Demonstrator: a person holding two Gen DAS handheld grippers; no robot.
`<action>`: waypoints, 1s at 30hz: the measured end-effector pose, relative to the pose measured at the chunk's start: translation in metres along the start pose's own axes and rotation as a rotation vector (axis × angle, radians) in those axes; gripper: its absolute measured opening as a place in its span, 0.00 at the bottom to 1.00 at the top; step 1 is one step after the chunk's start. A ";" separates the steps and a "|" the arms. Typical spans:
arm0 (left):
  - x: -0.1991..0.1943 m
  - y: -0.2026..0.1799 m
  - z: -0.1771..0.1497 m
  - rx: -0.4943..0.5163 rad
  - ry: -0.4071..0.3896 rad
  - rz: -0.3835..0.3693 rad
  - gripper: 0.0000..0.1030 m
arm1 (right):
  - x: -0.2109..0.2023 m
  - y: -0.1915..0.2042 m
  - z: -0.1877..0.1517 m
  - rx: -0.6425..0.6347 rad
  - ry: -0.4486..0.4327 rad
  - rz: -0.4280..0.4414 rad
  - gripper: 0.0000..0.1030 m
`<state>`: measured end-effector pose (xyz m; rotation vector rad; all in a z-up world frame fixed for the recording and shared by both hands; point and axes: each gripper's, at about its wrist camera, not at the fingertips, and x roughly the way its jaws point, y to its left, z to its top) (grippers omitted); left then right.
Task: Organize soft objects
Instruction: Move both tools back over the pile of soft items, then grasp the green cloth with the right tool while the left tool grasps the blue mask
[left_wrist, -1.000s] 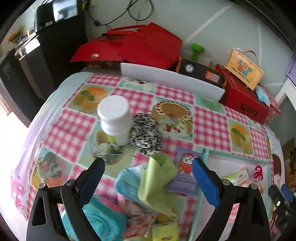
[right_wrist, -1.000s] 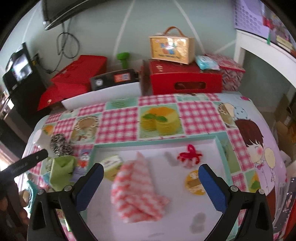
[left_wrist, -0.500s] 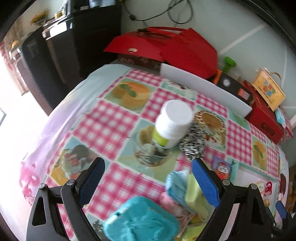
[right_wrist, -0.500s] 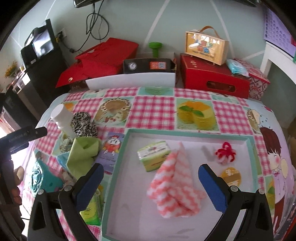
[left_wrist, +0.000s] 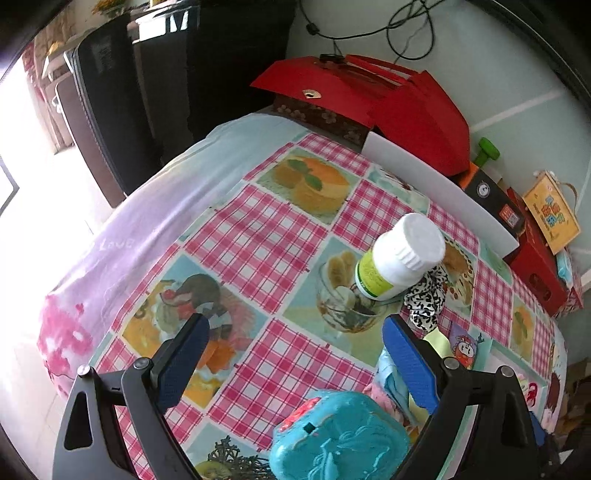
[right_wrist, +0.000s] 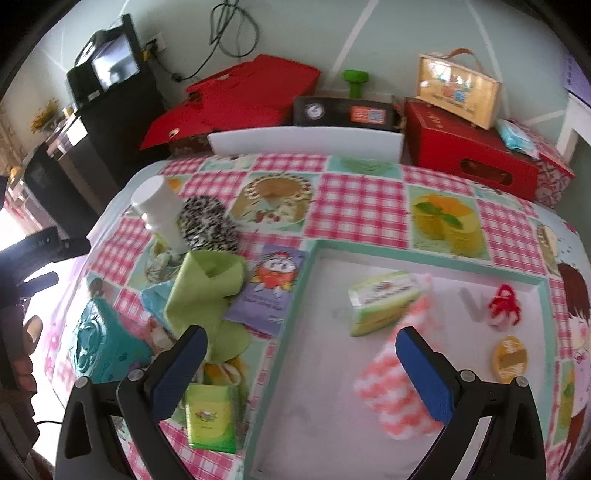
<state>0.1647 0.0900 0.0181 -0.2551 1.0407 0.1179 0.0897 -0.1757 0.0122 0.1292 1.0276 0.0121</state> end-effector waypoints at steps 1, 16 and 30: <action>0.001 0.002 0.000 -0.008 0.004 -0.005 0.92 | 0.002 0.005 0.000 -0.010 0.000 0.007 1.00; 0.031 -0.026 -0.005 0.072 0.123 -0.093 0.92 | 0.042 0.065 -0.006 -0.184 0.039 0.055 0.91; 0.042 -0.054 -0.012 0.175 0.181 -0.116 0.92 | 0.064 0.069 -0.003 -0.162 0.081 0.129 0.72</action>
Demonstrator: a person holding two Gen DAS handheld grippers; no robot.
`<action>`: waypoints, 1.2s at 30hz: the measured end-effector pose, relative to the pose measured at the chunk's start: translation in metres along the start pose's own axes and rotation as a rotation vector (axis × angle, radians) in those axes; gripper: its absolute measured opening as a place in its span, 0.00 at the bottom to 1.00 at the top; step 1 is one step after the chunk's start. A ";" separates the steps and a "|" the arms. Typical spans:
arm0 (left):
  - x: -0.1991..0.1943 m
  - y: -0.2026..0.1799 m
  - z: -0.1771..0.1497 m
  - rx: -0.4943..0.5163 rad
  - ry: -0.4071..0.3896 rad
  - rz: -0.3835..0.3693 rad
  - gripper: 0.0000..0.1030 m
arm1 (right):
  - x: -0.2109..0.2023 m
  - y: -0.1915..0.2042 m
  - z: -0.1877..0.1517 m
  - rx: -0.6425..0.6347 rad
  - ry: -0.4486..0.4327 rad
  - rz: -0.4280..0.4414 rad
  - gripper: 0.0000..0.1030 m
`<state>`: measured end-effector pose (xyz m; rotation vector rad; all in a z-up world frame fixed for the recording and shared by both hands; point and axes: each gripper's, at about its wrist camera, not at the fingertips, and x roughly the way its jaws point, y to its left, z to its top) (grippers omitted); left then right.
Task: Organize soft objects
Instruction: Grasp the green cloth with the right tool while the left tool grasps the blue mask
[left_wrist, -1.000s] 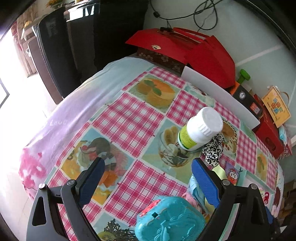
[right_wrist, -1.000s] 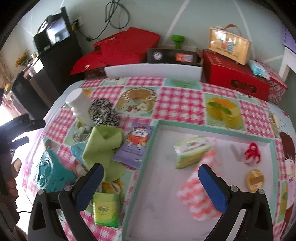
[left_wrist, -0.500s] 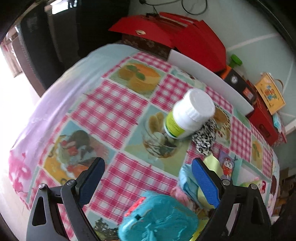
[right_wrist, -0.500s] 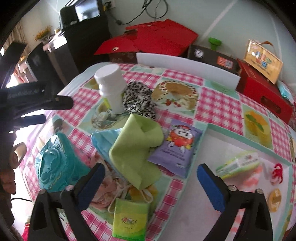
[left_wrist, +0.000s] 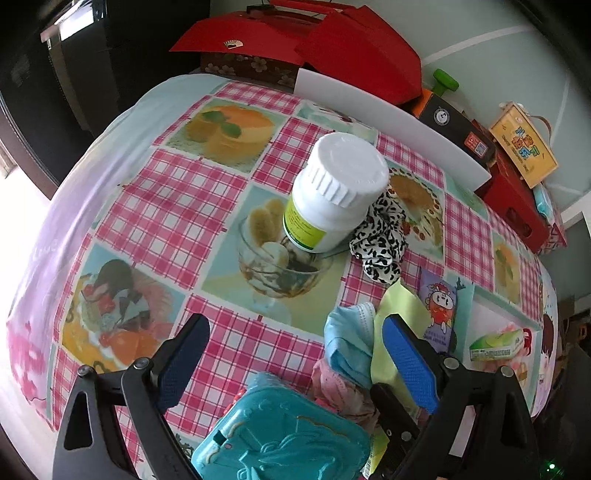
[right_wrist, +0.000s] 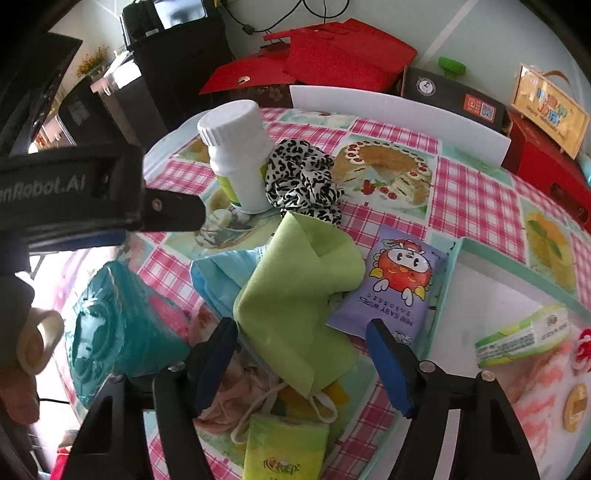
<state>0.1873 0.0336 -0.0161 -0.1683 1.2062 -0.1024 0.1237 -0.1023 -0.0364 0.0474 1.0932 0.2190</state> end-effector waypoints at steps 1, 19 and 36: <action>0.001 0.000 0.000 -0.001 0.002 0.001 0.92 | 0.000 0.000 0.000 0.000 -0.001 0.003 0.72; 0.007 0.003 -0.001 -0.021 0.019 0.000 0.92 | 0.010 -0.003 0.004 0.048 0.006 0.078 0.40; 0.014 -0.025 0.004 0.072 0.036 -0.037 0.78 | 0.004 -0.027 0.002 0.132 0.006 0.097 0.14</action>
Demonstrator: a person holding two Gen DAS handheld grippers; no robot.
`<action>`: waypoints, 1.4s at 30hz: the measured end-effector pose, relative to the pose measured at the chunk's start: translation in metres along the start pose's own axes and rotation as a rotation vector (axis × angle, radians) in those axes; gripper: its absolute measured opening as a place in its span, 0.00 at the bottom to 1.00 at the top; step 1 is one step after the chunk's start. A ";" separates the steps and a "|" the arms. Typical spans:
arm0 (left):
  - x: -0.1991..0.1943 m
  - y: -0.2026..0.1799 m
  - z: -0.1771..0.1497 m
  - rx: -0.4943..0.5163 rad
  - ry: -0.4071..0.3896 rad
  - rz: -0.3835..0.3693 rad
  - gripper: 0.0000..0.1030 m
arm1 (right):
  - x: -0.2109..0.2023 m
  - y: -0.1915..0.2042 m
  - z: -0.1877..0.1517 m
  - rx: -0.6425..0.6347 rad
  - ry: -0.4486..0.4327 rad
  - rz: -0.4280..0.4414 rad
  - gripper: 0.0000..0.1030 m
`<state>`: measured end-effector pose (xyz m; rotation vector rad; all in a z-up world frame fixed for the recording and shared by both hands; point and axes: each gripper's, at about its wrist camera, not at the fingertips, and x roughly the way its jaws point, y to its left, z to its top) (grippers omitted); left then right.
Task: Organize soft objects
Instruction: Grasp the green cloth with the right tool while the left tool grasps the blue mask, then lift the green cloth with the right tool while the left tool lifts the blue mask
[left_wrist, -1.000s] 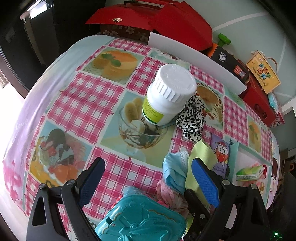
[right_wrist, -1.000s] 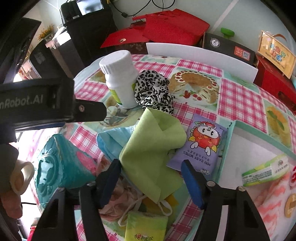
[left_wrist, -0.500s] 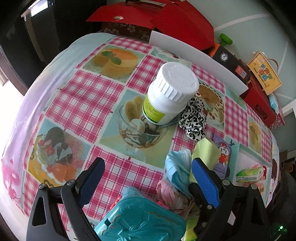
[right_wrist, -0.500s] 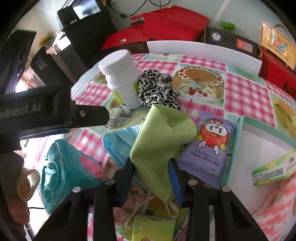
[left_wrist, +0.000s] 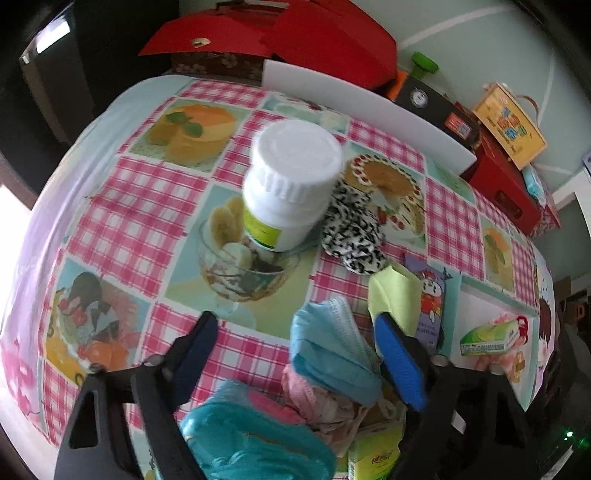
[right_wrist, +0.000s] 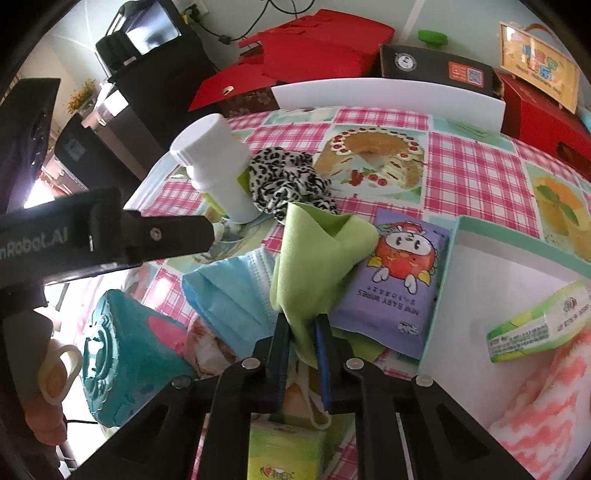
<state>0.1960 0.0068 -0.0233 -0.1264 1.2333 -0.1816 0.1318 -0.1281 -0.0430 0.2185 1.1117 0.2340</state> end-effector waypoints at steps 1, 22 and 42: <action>0.002 -0.002 0.000 0.007 0.009 0.000 0.77 | -0.001 -0.001 0.000 0.006 -0.001 0.000 0.14; 0.034 -0.031 -0.011 0.141 0.109 0.046 0.27 | -0.002 -0.004 0.000 0.012 0.004 0.006 0.14; 0.023 -0.035 -0.011 0.098 0.037 -0.110 0.09 | -0.004 -0.006 0.000 0.028 0.002 0.014 0.14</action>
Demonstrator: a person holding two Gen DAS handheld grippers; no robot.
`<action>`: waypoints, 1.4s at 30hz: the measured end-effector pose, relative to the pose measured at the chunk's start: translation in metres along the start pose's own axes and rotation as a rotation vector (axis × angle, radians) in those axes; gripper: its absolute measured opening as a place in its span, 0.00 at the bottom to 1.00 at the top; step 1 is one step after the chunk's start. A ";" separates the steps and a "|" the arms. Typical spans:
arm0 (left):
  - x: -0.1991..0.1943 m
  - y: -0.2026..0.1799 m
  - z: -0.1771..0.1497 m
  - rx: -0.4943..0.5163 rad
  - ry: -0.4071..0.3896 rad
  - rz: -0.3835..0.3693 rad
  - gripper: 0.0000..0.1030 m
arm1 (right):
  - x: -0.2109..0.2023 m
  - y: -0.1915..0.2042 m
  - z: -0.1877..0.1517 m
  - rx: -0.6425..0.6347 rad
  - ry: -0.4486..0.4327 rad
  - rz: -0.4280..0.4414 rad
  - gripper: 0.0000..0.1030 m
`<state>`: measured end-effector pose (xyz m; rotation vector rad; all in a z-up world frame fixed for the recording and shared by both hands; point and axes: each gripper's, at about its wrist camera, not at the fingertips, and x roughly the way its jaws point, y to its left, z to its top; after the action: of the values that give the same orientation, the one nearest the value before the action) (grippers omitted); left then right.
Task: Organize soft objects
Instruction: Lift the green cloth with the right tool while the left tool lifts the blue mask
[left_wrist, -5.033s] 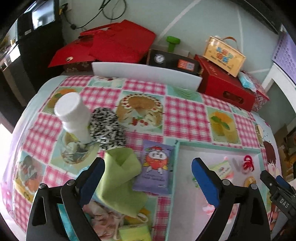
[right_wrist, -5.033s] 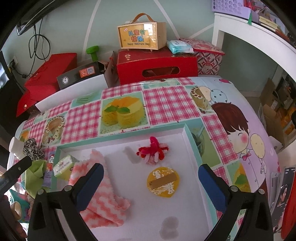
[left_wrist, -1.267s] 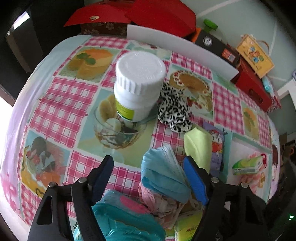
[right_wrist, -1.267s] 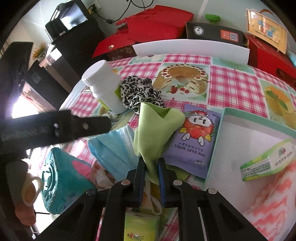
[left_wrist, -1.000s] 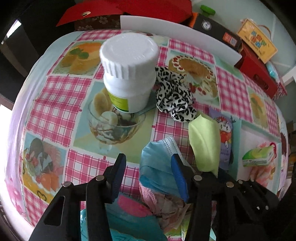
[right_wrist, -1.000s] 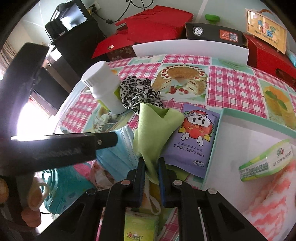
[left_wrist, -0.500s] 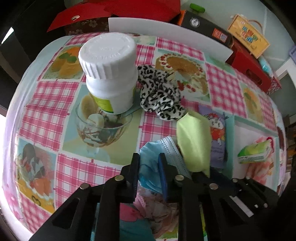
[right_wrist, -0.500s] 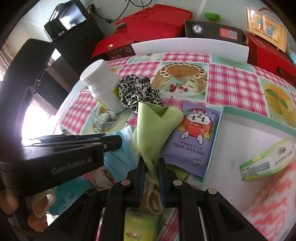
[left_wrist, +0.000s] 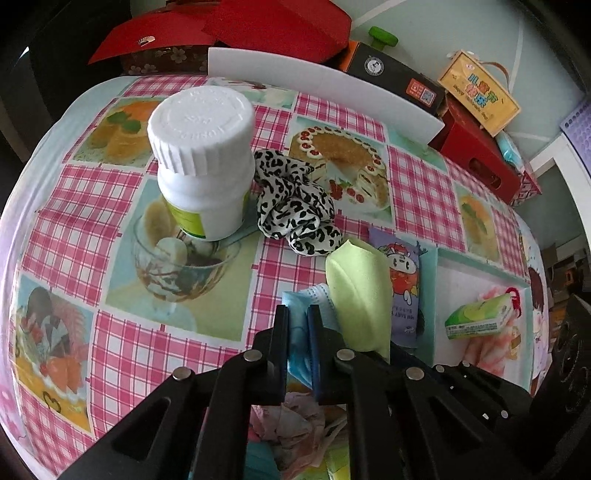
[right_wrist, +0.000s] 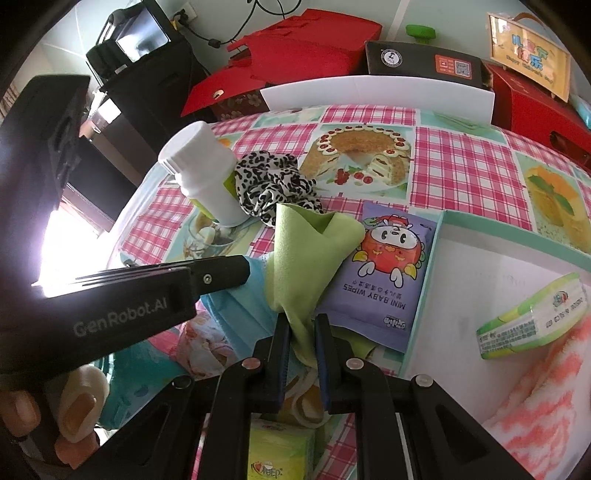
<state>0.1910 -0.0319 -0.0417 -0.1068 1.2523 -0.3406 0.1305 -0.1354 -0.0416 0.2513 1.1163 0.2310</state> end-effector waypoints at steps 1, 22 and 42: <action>-0.001 0.001 0.000 -0.005 -0.006 -0.003 0.09 | -0.001 0.000 0.000 0.001 -0.001 0.001 0.14; -0.050 0.008 0.003 -0.054 -0.155 -0.080 0.08 | -0.053 -0.003 0.008 0.017 -0.145 0.034 0.05; -0.134 -0.008 -0.005 -0.023 -0.387 -0.141 0.08 | -0.155 -0.014 0.011 0.026 -0.380 0.072 0.04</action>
<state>0.1487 0.0028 0.0810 -0.2687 0.8677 -0.4062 0.0758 -0.1969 0.0904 0.3431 0.7344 0.2215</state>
